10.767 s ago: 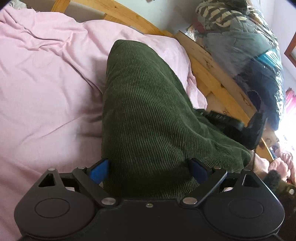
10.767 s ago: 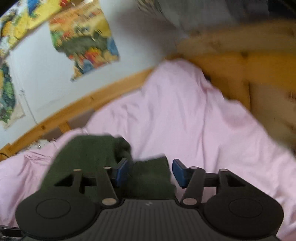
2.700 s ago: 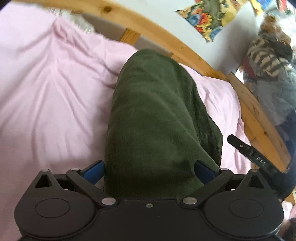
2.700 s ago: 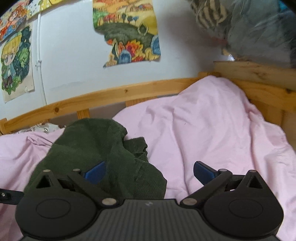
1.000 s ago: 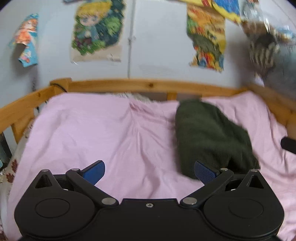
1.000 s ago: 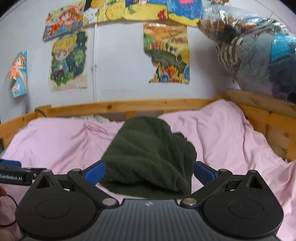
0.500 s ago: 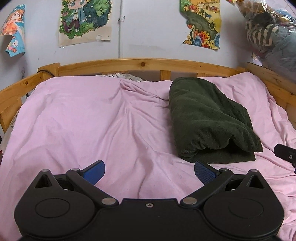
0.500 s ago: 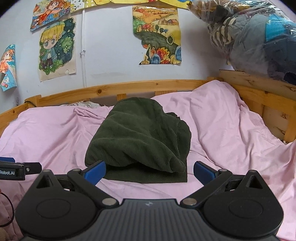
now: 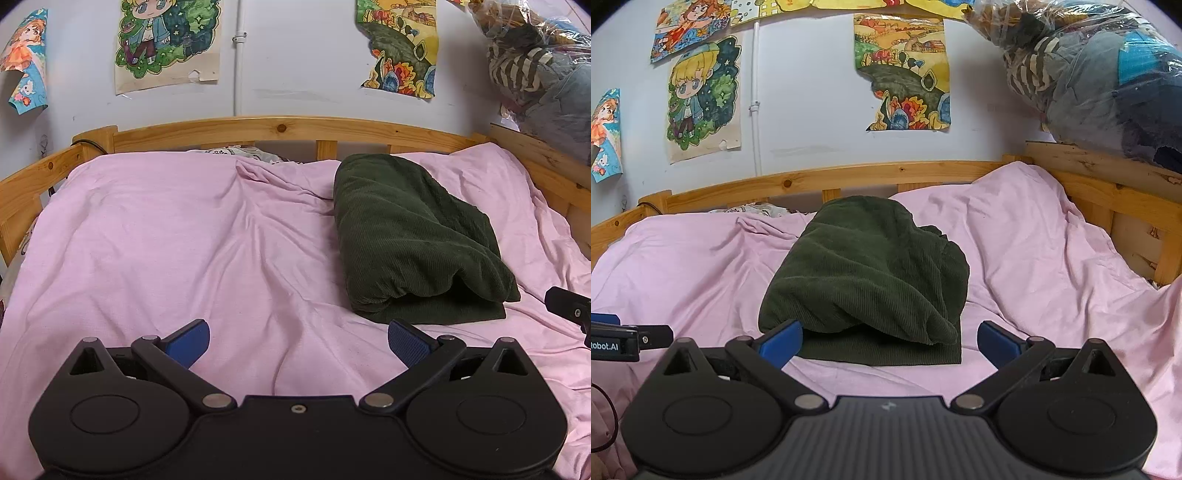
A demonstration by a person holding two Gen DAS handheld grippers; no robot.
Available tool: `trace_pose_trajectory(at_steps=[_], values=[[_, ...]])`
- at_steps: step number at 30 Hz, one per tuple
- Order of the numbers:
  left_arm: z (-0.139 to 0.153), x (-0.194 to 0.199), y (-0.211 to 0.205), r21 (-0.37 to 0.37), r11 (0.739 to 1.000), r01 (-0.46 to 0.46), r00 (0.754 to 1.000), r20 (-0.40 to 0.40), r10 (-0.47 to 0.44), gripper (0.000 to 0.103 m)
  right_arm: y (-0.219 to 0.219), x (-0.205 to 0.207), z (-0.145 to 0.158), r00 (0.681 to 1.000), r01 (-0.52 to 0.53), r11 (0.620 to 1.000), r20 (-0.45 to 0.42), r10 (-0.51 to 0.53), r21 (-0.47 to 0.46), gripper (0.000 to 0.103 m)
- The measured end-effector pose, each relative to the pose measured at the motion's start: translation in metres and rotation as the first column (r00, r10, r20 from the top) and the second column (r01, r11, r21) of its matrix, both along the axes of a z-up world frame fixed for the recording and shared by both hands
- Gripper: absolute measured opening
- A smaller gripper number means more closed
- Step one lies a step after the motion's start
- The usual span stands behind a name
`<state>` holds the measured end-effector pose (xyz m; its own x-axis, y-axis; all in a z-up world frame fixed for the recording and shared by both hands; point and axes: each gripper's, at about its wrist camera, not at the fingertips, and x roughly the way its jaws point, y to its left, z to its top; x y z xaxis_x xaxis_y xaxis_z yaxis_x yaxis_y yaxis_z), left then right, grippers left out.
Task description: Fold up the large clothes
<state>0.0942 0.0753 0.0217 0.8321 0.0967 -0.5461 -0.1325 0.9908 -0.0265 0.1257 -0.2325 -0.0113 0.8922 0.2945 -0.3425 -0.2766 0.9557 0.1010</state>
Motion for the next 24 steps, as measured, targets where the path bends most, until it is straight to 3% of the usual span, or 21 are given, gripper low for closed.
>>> trace_pose_trajectory(at_steps=[16,24], values=[[0.0011,0.0015,-0.0011,-0.021,0.999,0.025,1.000,-0.009,-0.025,0.102,-0.0001,0.0010,-0.0006,1.000,0.003,1.000,-0.007,-0.003,-0.002,0.103],[0.0018,0.0022,-0.0027,0.007,1.000,-0.013,0.999,-0.040,0.013,0.102,-0.0004,0.0016,-0.0011,1.000,0.002,1.000,-0.009,-0.002,-0.006,0.103]])
